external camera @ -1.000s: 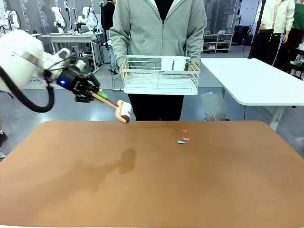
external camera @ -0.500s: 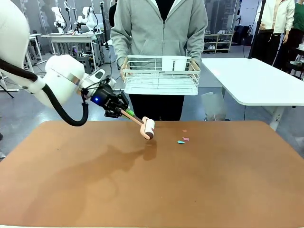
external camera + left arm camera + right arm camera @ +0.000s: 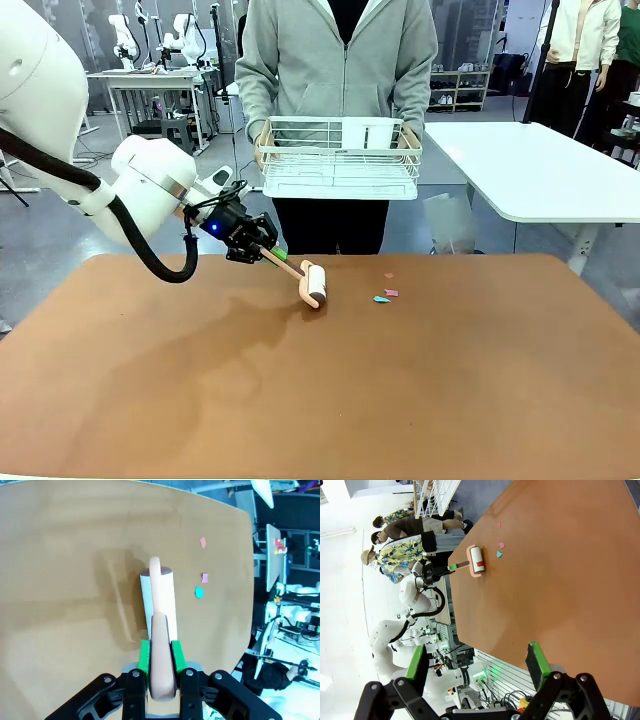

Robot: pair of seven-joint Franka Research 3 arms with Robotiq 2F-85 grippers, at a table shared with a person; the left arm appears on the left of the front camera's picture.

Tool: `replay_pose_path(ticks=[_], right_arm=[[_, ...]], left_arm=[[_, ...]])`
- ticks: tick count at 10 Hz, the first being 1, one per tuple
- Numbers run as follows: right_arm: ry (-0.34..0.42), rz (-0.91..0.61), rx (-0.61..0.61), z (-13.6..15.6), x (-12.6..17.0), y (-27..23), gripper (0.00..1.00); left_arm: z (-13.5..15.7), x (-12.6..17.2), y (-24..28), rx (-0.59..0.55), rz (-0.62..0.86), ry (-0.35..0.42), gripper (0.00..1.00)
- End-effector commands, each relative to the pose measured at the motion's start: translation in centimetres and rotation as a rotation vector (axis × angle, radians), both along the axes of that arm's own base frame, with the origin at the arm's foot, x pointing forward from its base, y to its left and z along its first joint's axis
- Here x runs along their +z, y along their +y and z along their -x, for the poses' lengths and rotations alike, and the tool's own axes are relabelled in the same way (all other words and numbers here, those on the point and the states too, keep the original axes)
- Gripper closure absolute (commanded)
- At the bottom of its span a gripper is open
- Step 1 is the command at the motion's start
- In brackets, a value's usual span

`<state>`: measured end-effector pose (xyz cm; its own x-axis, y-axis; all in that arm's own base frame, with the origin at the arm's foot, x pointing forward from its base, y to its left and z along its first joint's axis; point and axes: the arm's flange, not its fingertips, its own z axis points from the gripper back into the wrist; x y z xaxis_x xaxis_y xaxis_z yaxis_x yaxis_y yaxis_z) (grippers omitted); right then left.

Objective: Clean the table.
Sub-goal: Clean the table with the Lint Roller when the human lifts the Dish drying rack.

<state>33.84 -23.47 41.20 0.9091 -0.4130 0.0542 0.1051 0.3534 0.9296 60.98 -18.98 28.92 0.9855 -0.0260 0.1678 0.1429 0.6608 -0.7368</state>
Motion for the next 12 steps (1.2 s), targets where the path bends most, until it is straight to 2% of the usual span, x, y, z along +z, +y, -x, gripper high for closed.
replay_pose_path(ticks=[1,3,4,10,12], right_arm=[[-0.01,-0.001,-0.002,0.1,0.3,-0.1,0.0],[-0.01,-0.001,-0.002,0.1,0.3,-0.1,0.0],[-0.01,-0.001,-0.002,0.1,0.3,-0.1,0.0],[-0.01,-0.001,-0.002,0.1,0.3,-0.1,0.0],[-0.01,-0.001,-0.002,0.1,0.3,-0.1,0.0]], left_arm=[[0.0,-1.8,-0.6,-0.06,0.008,0.045,0.78],[-0.3,-2.6,-0.8,-0.072,-0.04,0.052,0.78],[-0.3,-0.5,-0.4,-0.011,0.01,0.014,0.78],[-0.3,-0.5,-0.4,-0.011,0.01,0.014,0.78],[-1.8,-0.9,-2.0,-0.026,0.025,0.025,0.78]])
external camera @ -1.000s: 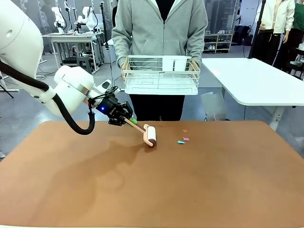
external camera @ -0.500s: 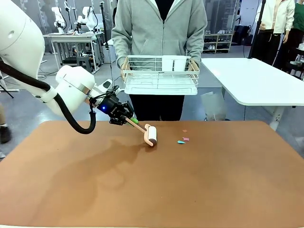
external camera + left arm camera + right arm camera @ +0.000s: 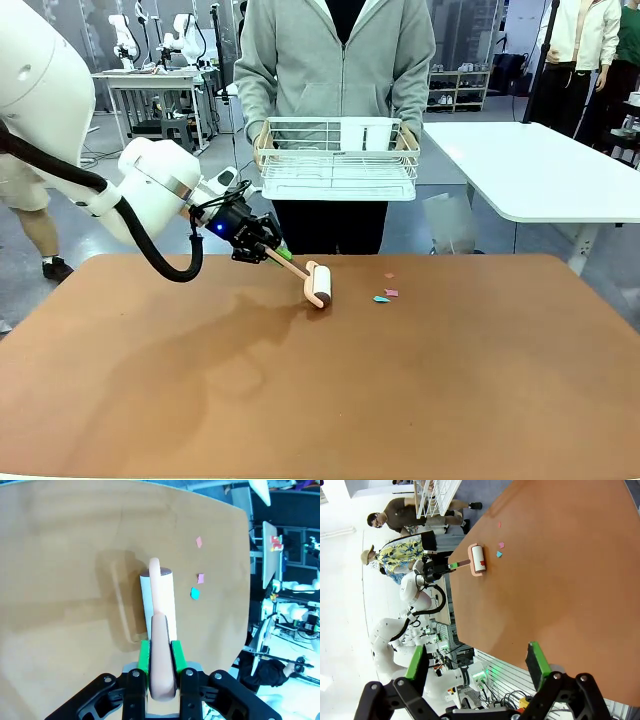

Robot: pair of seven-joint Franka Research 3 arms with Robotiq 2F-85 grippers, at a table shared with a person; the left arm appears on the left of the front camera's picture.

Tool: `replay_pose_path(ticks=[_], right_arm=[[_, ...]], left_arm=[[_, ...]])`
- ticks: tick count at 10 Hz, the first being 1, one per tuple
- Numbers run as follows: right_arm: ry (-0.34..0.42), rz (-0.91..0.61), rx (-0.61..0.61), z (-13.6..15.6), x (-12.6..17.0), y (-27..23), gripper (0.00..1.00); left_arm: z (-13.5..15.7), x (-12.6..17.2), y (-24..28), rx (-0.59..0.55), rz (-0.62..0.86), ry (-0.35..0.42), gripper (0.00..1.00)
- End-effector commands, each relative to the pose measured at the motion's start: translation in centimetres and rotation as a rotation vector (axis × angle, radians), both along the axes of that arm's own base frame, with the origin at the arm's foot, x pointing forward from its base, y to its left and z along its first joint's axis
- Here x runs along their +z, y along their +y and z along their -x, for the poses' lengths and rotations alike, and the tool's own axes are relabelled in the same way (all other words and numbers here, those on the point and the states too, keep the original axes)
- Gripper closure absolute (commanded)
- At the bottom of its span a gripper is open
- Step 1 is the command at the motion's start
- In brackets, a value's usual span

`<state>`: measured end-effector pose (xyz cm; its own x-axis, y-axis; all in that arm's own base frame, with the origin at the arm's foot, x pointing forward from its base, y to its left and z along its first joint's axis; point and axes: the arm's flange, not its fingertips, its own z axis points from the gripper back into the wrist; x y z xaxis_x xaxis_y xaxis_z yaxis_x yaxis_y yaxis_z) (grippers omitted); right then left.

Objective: Clean the table.
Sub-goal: Clean the table with the Lint Roller when the human lifts the Dish drying rack.

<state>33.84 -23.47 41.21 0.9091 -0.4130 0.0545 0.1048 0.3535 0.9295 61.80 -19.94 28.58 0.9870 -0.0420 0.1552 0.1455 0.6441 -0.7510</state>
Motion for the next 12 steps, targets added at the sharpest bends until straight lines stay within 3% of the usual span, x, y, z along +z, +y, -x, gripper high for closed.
replay_pose_path(ticks=[1,3,9,11,12], right_arm=[[-0.01,-0.001,-0.002,0.1,0.3,-0.1,0.0],[-0.01,-0.001,-0.002,0.1,0.3,-0.1,0.0],[-0.01,-0.001,-0.002,0.1,0.3,-0.1,0.0],[-0.01,-0.001,-0.002,0.1,0.3,-0.1,0.0],[-0.01,-0.001,-0.002,0.1,0.3,-0.1,0.0]], left_arm=[[-1.9,-1.3,-1.5,0.002,-0.013,0.031,0.78],[-3.1,-2.9,-3.3,0.023,-0.003,0.099,0.78],[-5.0,-5.0,-13.1,-0.096,0.037,0.168,0.78],[-5.2,-4.9,-16.8,0.004,0.027,0.199,0.78],[-4.7,-4.5,-18.4,0.074,0.023,0.173,0.78]])
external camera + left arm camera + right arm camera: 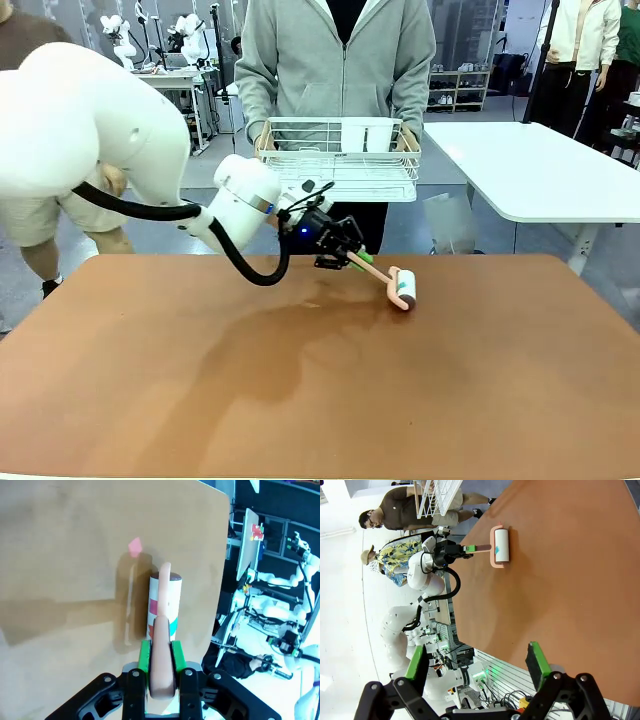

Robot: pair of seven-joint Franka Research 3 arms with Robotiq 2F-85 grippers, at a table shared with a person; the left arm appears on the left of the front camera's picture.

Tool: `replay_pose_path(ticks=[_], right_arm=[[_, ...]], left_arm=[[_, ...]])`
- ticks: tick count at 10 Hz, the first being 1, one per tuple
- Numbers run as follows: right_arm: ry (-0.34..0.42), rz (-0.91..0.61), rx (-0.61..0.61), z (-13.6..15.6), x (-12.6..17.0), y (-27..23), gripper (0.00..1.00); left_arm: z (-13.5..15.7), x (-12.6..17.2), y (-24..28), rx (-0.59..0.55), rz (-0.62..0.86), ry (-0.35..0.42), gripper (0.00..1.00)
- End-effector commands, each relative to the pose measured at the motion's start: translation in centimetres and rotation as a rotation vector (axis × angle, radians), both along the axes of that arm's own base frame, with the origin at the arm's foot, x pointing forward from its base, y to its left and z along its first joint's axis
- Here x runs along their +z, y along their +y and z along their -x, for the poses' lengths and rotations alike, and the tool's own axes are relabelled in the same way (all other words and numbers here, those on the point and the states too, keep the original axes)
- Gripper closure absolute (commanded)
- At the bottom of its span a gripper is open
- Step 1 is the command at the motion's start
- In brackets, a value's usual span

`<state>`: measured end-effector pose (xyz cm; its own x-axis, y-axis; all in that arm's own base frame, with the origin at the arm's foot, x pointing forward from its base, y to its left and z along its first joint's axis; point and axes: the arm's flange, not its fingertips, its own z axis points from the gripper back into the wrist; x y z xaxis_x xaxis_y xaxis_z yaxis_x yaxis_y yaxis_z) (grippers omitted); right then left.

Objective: Clean the table.
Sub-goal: Clean the table with the Lint Roller when the human lifts the Dish drying rack.

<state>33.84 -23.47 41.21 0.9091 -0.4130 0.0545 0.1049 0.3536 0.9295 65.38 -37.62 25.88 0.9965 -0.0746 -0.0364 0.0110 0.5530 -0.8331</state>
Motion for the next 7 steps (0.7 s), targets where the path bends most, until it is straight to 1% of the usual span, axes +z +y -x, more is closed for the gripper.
replay_pose_path(ticks=[1,2,3,5,6,7], right_arm=[[-0.01,-0.001,-0.002,0.1,0.3,-0.1,0.0],[-0.01,-0.001,-0.002,0.1,0.3,-0.1,0.0],[-0.01,-0.001,-0.002,0.1,0.3,-0.1,0.0],[-0.01,-0.001,-0.002,0.1,0.3,-0.1,0.0],[-0.01,-0.001,-0.002,0.1,0.3,-0.1,0.0],[-0.01,-0.001,-0.002,0.1,0.3,-0.1,0.0]], left_arm=[[-0.6,-1.7,-1.7,0.129,-0.107,-0.033,0.78],[0.2,-1.2,-3.0,0.122,-0.085,-0.037,0.78],[0.2,-0.6,-3.3,0.149,-0.074,-0.043,0.78],[0.5,2.1,-2.9,0.223,-0.064,-0.085,0.78],[0.7,3.5,-2.5,0.233,-0.069,-0.113,0.78],[1.1,4.8,-2.1,0.235,-0.062,-0.117,0.78]])
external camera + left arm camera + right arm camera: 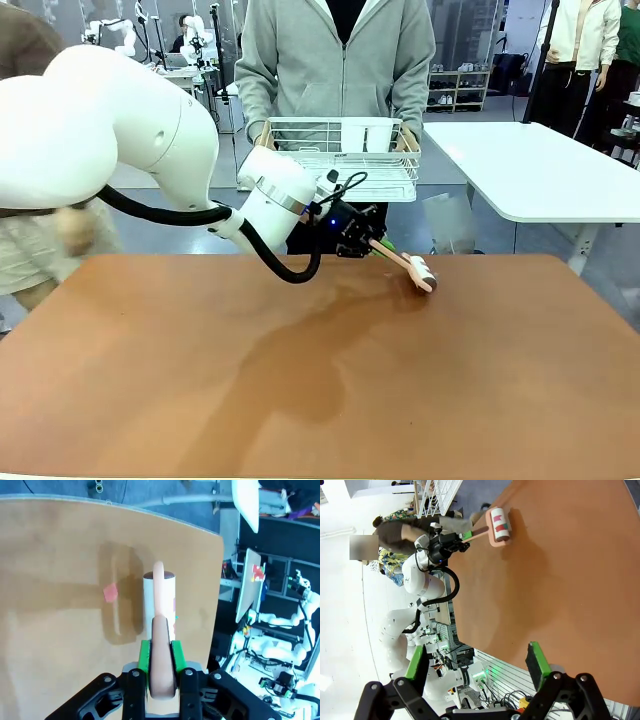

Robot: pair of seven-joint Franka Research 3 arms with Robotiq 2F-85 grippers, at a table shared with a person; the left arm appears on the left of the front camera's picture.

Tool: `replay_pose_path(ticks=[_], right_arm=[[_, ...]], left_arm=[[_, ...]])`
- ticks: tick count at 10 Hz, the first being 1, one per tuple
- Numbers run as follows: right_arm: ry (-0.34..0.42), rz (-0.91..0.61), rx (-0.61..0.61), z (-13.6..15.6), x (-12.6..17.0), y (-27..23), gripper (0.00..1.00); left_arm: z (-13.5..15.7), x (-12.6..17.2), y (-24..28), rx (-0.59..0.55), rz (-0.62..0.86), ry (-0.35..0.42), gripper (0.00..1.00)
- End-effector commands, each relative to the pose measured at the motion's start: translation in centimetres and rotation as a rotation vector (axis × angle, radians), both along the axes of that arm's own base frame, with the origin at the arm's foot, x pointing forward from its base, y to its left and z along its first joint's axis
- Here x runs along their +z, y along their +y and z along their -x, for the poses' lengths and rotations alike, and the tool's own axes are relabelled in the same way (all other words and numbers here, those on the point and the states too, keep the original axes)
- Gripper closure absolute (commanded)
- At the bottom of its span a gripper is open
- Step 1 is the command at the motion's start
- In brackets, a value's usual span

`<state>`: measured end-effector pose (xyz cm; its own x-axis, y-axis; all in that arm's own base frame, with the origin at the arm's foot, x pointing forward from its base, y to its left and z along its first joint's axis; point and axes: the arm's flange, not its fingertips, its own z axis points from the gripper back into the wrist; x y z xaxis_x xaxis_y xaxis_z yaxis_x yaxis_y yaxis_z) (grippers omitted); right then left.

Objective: Clean the table.
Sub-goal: Clean the table with the Lint Roller when the human lifts the Dish drying rack.

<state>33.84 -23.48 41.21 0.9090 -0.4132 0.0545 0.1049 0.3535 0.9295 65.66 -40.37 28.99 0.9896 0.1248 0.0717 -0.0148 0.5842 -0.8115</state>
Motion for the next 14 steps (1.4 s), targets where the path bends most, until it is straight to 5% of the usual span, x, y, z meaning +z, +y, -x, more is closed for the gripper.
replay_pose_path(ticks=[1,4,7,8,10,13,14], right_arm=[[-0.01,-0.001,-0.001,0.1,0.3,-0.1,0.0],[-0.01,-0.001,-0.001,0.1,0.3,-0.1,0.0],[-0.01,-0.001,-0.001,0.1,0.3,-0.1,0.0],[-0.01,-0.001,-0.001,0.1,0.3,-0.1,0.0],[-0.01,-0.001,-0.001,0.1,0.3,-0.1,0.0],[-0.01,-0.001,-0.001,0.1,0.3,-0.1,0.0],[-0.01,-0.001,-0.001,0.1,0.3,-0.1,0.0]], left_arm=[[1.7,3.0,1.1,0.028,-0.027,-0.024,0.78],[3.8,8.6,8.0,-0.004,-0.044,-0.06,0.78],[5.0,10.3,21.2,-0.084,-0.166,-0.025,0.78],[4.9,10.4,24.9,-0.041,-0.15,-0.014,0.78],[4.8,9.0,30.9,-0.138,-0.106,-0.044,0.78],[3.7,7.5,32.3,-0.072,-0.039,-0.105,0.78],[4.2,8.3,34.4,-0.071,-0.101,-0.06,0.78]])
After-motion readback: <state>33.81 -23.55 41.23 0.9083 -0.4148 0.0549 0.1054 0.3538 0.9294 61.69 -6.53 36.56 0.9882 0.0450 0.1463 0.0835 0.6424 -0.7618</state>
